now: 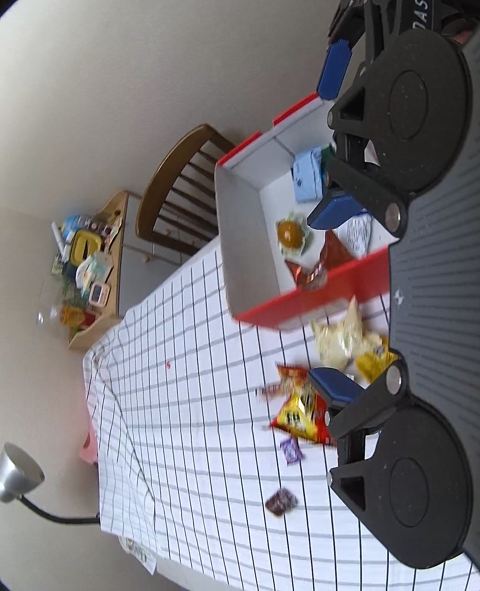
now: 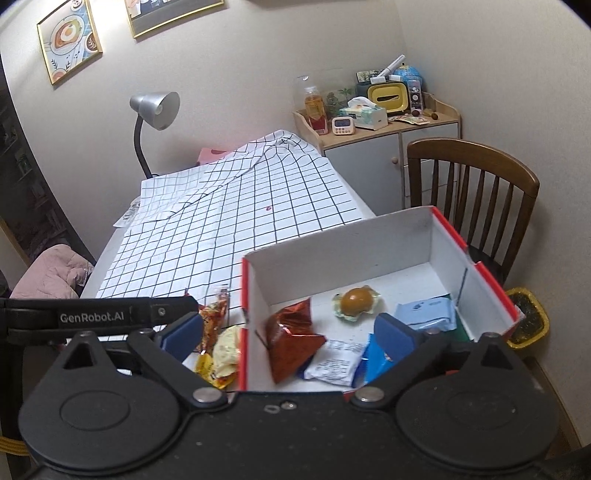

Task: Organize snacks
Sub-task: 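Move both tools back over the remaining snacks on the table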

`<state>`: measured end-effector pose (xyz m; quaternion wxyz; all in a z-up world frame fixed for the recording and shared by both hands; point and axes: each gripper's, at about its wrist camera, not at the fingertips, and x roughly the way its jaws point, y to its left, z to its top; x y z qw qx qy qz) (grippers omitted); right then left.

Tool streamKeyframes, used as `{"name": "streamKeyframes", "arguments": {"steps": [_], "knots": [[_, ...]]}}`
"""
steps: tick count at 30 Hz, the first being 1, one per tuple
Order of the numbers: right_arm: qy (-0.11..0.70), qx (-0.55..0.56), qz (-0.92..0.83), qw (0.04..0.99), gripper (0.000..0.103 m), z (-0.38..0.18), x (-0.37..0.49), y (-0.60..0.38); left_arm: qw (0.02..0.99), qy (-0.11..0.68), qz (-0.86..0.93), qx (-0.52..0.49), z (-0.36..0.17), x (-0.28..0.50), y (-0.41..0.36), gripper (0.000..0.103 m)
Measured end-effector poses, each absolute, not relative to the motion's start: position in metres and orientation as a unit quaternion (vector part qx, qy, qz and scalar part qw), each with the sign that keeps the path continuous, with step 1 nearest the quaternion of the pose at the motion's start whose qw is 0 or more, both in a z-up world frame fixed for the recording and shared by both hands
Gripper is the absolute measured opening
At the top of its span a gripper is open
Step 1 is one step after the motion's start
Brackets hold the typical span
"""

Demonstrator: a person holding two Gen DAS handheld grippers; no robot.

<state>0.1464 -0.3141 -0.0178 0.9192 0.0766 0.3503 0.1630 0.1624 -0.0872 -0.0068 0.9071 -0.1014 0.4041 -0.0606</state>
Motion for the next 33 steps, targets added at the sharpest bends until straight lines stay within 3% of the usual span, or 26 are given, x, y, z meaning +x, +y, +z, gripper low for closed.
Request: {"name": "streamKeyframes", "arguments": {"steps": [4,15,33], "knots": [[0.351,0.073,0.162,0.919,0.101,-0.019,0.143,-0.297,0.909,0.401,-0.046,-0.104,-0.009,0.16,-0.064,0.087],[0.358,0.06,0.174,0.916,0.101,-0.029,0.133,-0.249,0.904,0.394,-0.03,-0.165,-0.022,0.152,0.008,0.087],[0.389,0.025,0.207,0.897,0.099,-0.076,0.131,-0.168,0.901,0.416,-0.006,-0.123,-0.058,0.174,0.044,0.087]]}}
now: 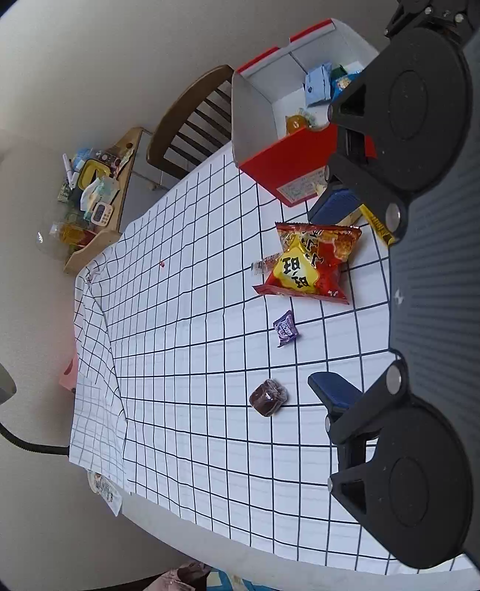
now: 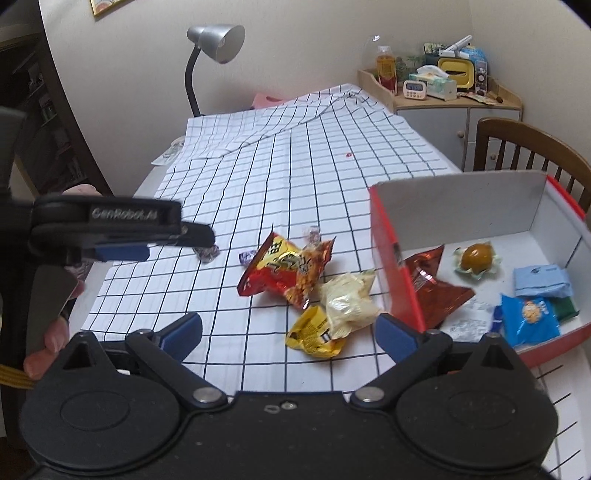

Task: Organize snacks
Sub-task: 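Move both tools back over the remaining snacks on the table, then grasp the red-yellow chip bag with the left tool while the right tool grasps the yellow M&M's bag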

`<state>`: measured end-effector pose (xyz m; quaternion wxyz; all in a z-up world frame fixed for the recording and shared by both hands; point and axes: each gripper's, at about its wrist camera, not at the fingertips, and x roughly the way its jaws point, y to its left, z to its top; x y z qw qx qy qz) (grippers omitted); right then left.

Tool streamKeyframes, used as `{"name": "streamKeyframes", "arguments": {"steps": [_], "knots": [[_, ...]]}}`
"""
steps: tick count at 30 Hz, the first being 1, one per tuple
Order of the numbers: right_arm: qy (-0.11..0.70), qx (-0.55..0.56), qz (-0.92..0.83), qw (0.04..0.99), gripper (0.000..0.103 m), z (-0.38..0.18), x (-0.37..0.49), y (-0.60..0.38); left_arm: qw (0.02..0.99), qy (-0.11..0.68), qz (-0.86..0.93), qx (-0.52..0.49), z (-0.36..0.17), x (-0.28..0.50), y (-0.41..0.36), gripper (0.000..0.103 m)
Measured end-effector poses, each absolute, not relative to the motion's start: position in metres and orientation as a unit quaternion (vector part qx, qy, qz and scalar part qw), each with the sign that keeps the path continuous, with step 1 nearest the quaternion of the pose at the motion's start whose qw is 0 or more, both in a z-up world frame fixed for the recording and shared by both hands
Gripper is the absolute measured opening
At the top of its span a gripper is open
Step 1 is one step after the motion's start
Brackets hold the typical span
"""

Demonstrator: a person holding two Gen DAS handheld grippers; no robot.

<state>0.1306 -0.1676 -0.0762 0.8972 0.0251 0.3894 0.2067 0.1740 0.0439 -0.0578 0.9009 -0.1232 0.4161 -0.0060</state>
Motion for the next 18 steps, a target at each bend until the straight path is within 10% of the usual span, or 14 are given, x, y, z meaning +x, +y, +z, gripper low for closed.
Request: {"name": "streamKeyframes", "arguments": {"steps": [18], "knots": [[0.431,0.088,0.076,0.895,0.075,-0.131,0.158,-0.145,0.876,0.471,-0.083,-0.064,-0.117,0.245,0.002,0.087]]}}
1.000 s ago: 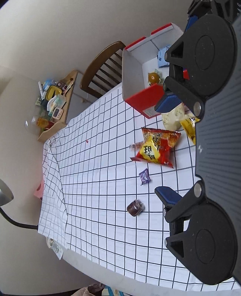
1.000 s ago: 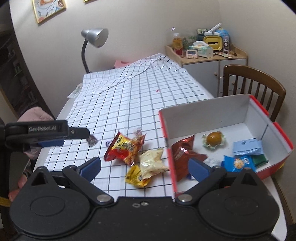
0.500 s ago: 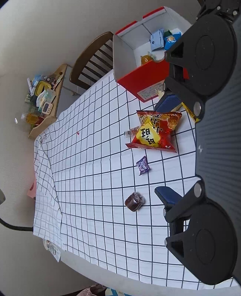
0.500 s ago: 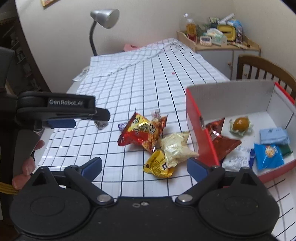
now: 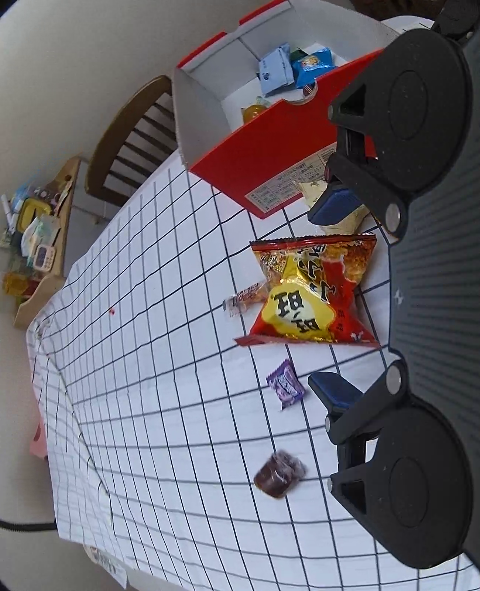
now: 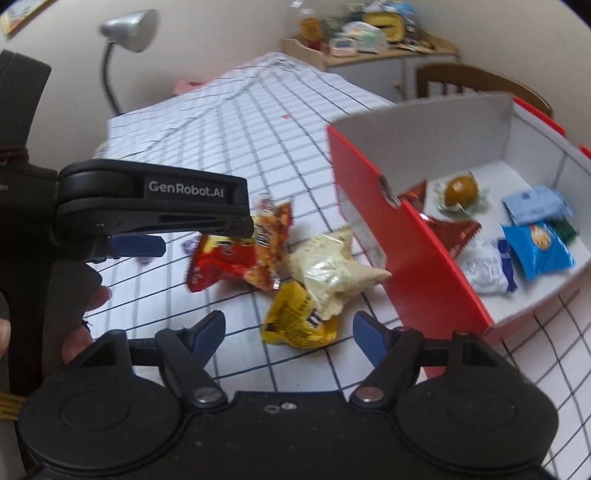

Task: Organize snacks
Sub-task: 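Grasp the red-yellow chip bag with the left tool while the right tool grasps the yellow M&M's bag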

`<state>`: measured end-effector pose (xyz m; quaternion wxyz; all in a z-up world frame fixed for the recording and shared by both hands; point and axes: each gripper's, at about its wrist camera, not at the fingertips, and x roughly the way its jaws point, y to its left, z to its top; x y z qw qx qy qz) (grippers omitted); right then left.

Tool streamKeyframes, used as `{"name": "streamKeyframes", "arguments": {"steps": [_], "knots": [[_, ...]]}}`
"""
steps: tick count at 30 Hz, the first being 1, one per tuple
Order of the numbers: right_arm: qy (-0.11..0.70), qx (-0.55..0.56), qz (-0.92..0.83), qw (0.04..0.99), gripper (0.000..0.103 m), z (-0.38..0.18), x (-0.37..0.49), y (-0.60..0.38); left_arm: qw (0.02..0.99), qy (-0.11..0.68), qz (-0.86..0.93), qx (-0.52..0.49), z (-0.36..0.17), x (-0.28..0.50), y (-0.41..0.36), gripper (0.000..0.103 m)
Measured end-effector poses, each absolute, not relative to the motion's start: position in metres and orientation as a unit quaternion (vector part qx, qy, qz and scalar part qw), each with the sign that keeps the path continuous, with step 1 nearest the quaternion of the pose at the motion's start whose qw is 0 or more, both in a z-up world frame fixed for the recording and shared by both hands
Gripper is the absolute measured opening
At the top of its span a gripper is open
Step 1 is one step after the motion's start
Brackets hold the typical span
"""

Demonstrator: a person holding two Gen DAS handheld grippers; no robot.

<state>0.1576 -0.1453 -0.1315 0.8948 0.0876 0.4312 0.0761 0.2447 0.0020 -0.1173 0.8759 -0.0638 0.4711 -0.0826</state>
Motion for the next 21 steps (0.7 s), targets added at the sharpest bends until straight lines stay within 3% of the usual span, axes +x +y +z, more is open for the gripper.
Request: {"name": "streamKeyframes", "arguments": {"steps": [15,19,21], "knots": [[0.446,0.137,0.023,0.884,0.07,-0.16,0.175,-0.144,0.855,0.507,-0.092,-0.051,-0.147,0.271,-0.013,0.087],[0.45,0.144,0.019,0.881,0.054,-0.165,0.181,-0.145,0.849,0.515,-0.085,-0.08,-0.15,0.276,-0.006,0.086],[0.449,0.151,0.025,0.881,0.051,-0.165,0.182,-0.146,0.847,0.517,-0.084,-0.092,-0.152,0.277,-0.003,0.082]]}}
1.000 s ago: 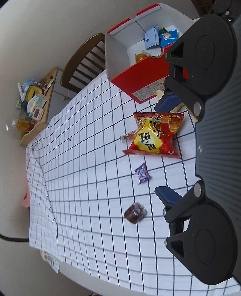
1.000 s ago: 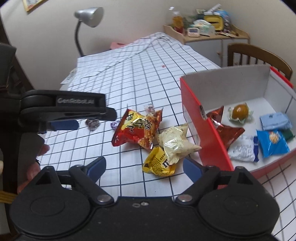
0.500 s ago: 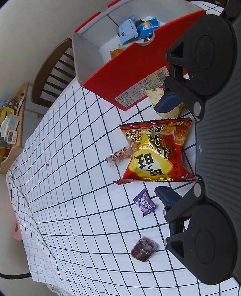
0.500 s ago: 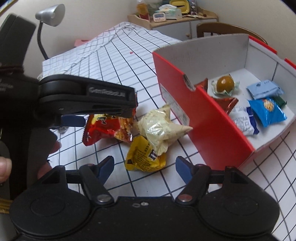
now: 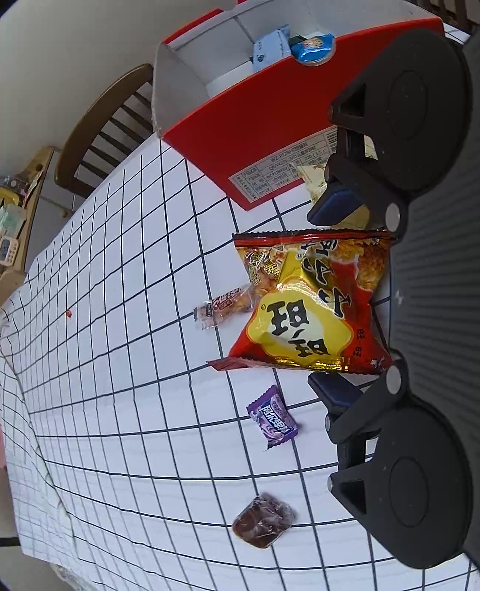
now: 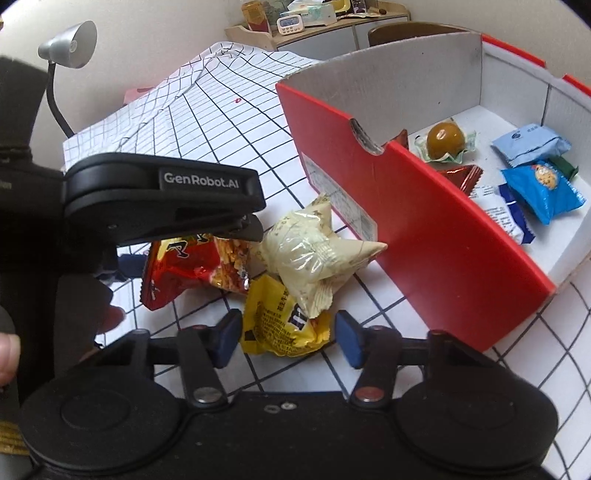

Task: Organize snacks
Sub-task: 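Grasp the red-yellow chip bag with the left tool while the right tool grasps the yellow M&M's bag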

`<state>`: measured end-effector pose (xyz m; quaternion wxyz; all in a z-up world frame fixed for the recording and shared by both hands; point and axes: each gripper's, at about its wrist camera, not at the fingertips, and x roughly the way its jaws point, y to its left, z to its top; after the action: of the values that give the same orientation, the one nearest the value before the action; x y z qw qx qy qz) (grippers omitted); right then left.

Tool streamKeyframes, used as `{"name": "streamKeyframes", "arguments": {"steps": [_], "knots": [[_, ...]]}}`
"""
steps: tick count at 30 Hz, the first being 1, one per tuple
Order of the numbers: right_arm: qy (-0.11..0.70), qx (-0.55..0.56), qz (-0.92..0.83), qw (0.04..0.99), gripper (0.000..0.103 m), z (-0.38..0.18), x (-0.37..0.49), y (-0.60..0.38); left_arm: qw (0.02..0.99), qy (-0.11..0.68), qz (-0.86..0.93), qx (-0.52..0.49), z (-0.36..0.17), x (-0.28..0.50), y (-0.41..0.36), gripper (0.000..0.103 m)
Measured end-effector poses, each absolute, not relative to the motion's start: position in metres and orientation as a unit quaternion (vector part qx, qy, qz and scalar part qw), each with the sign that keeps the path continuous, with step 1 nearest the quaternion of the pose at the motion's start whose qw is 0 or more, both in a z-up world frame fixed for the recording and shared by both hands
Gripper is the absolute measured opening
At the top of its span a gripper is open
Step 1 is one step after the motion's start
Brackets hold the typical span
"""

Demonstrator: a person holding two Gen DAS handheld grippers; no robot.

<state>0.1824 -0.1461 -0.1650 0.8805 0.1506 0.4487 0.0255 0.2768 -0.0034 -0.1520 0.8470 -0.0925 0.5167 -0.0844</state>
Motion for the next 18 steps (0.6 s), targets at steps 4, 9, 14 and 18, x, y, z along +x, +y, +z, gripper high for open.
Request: {"name": "streamKeyframes", "arguments": {"steps": [4,9,14,18], "knots": [[0.443,0.145,0.034,0.884,0.029,-0.162,0.18,-0.144,0.847,0.515,-0.084,-0.106,-0.15,0.275,-0.001,0.074],[0.441,0.146,0.044,0.885,0.021,-0.161,0.178,-0.147,0.846,0.512,-0.088,-0.118,-0.148,0.273,0.002,0.064],[0.437,0.142,0.055,0.887,0.016,-0.158,0.171,-0.149,0.849,0.505,-0.087,-0.129,-0.144,0.266,0.006,0.061],[0.434,0.138,0.063,0.888,0.016,-0.155,0.166,-0.154,0.852,0.498,-0.084,-0.139,-0.14,0.258,0.012,0.061]]}}
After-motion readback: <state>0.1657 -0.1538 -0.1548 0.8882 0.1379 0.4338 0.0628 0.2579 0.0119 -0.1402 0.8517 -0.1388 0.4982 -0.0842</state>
